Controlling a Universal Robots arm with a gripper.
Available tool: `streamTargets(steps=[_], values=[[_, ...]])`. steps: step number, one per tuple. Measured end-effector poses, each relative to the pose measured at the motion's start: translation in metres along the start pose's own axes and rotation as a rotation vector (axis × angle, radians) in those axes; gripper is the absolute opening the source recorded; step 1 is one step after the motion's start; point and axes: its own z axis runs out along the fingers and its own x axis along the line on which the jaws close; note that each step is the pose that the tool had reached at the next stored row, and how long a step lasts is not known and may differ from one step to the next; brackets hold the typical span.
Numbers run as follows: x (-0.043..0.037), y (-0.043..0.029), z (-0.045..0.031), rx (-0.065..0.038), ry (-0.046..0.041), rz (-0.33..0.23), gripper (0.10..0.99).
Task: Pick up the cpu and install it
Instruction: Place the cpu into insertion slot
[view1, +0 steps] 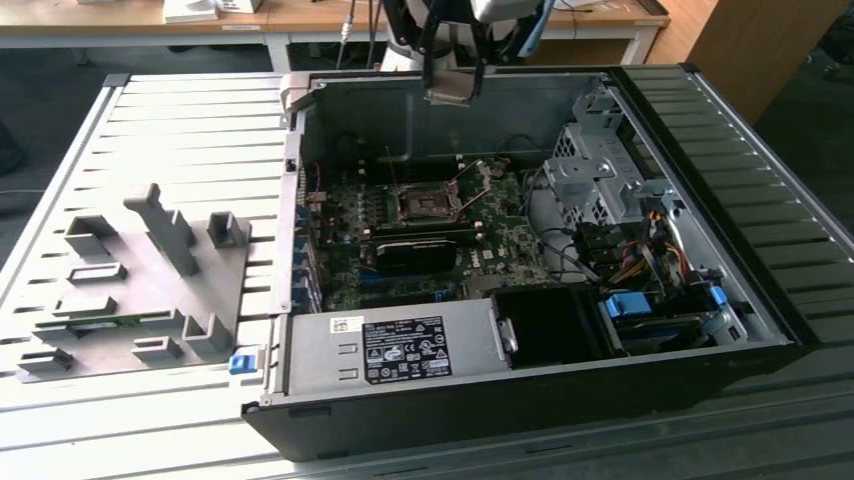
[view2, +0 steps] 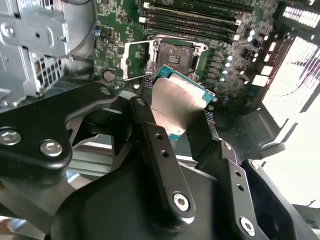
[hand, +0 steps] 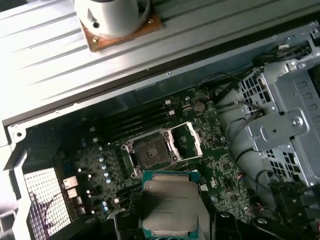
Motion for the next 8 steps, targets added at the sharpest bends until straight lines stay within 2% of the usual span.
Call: streamTargets(steps=[8], values=[[0.0000, 0.0000, 0.0003, 0.000, -0.0094, 0.083, 0.529]])
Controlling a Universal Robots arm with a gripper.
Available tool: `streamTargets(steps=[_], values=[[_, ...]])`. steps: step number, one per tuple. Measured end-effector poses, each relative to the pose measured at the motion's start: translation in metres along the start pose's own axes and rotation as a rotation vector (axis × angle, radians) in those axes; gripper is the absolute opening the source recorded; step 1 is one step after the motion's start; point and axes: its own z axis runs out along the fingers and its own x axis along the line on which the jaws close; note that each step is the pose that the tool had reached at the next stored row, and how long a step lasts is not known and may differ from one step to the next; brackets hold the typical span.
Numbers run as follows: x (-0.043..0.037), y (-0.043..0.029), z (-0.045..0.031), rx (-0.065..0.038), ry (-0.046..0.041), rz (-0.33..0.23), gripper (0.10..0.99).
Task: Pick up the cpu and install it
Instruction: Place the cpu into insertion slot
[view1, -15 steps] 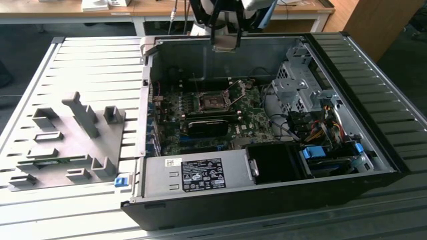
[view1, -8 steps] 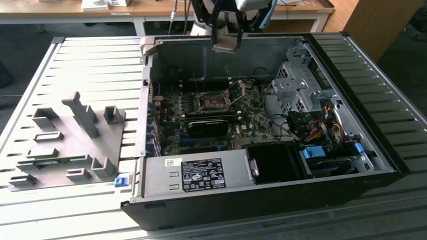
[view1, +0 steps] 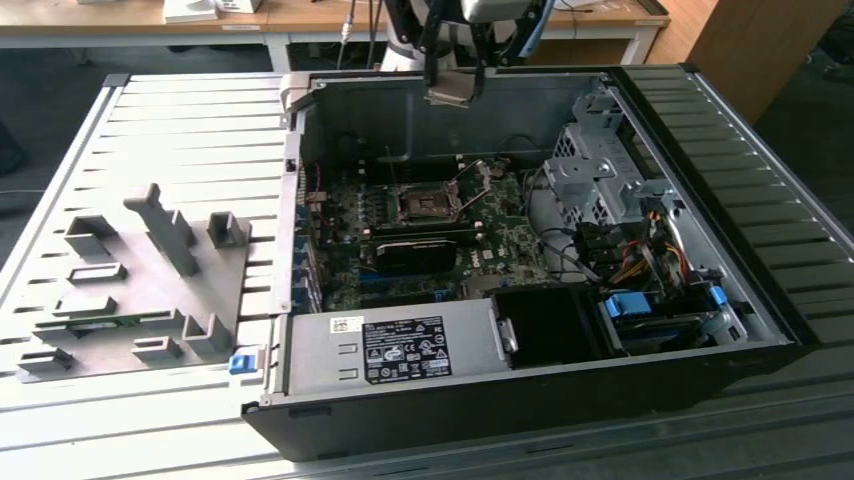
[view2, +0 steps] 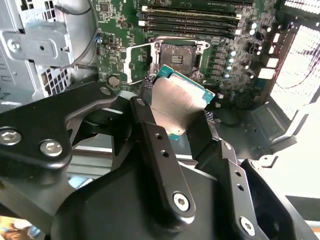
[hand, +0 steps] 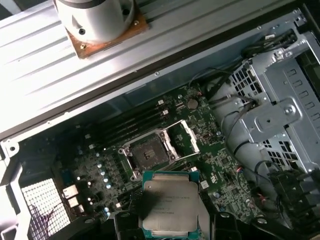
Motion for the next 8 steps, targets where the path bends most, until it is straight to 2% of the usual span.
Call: streamTargets(steps=[8], values=[[0.0000, 0.0000, 0.0003, 0.000, -0.0073, 0.065, 0.529]])
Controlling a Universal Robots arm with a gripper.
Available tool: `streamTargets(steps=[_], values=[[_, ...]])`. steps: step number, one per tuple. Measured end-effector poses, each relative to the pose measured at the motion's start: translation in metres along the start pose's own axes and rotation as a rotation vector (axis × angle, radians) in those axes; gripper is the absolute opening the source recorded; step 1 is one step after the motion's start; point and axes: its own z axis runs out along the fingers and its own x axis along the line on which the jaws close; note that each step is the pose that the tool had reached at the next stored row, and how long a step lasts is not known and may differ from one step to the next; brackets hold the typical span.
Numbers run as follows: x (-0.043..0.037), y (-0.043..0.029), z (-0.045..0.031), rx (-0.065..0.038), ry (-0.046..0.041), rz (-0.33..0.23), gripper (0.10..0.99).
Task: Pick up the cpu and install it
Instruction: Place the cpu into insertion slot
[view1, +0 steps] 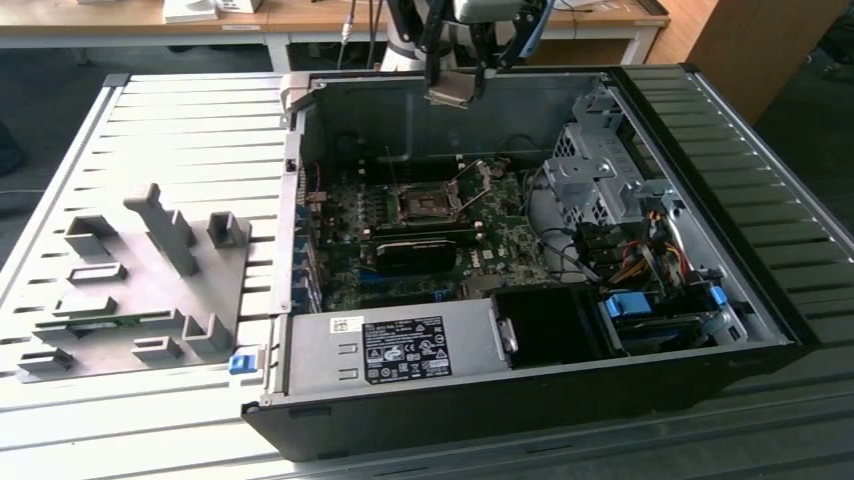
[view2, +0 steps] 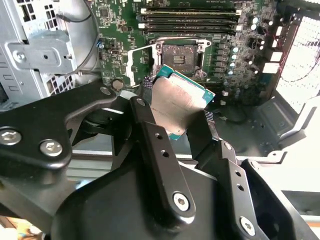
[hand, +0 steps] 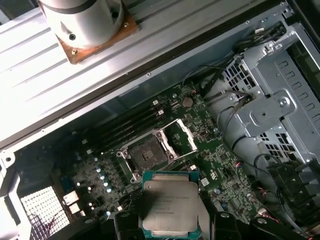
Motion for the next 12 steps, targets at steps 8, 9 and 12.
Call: streamTargets(steps=[8, 9, 12], values=[[0.0000, -0.0001, 0.0010, 0.000, -0.0112, 0.099, 0.529], [0.0000, -0.0001, 0.0012, 0.000, -0.0132, 0.117, 0.529], [0.0000, -0.0002, 0.0019, 0.000, -0.0194, 0.172, 0.529]])
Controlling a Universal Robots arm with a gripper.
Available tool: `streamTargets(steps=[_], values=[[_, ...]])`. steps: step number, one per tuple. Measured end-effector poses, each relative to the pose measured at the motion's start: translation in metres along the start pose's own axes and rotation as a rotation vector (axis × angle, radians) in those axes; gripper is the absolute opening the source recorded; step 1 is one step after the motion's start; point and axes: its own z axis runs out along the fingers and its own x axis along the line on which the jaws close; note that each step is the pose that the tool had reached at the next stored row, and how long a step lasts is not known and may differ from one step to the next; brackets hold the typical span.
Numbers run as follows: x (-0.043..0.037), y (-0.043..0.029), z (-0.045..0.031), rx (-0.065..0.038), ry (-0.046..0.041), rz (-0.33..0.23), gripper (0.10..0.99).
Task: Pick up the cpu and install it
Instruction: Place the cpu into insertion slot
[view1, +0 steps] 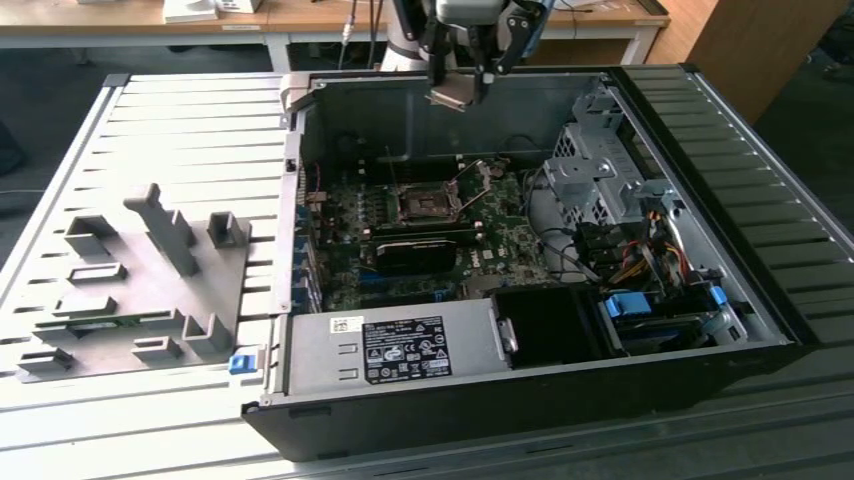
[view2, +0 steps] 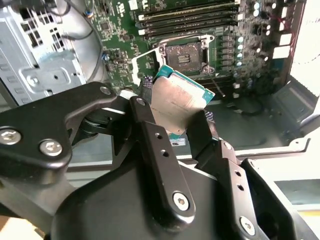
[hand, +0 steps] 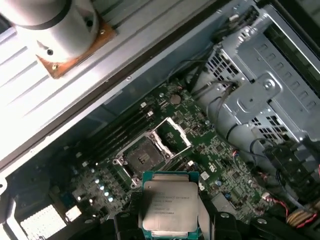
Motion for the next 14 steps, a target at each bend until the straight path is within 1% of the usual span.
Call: streamTargets(steps=[1, 2, 9, 10, 14], values=[[0.0000, 0.0000, 0.0001, 0.000, -0.0020, 0.018, 0.529], [0.0000, -0.0001, 0.0003, 0.000, -0.0060, 0.053, 0.529], [0.0000, -0.0001, 0.0012, 0.000, -0.0192, 0.171, 0.529], [0.0000, -0.0002, 0.0014, 0.000, -0.0226, 0.201, 0.529], [0.0000, -0.0002, 0.0020, 0.000, -0.0289, 0.257, 0.529]])
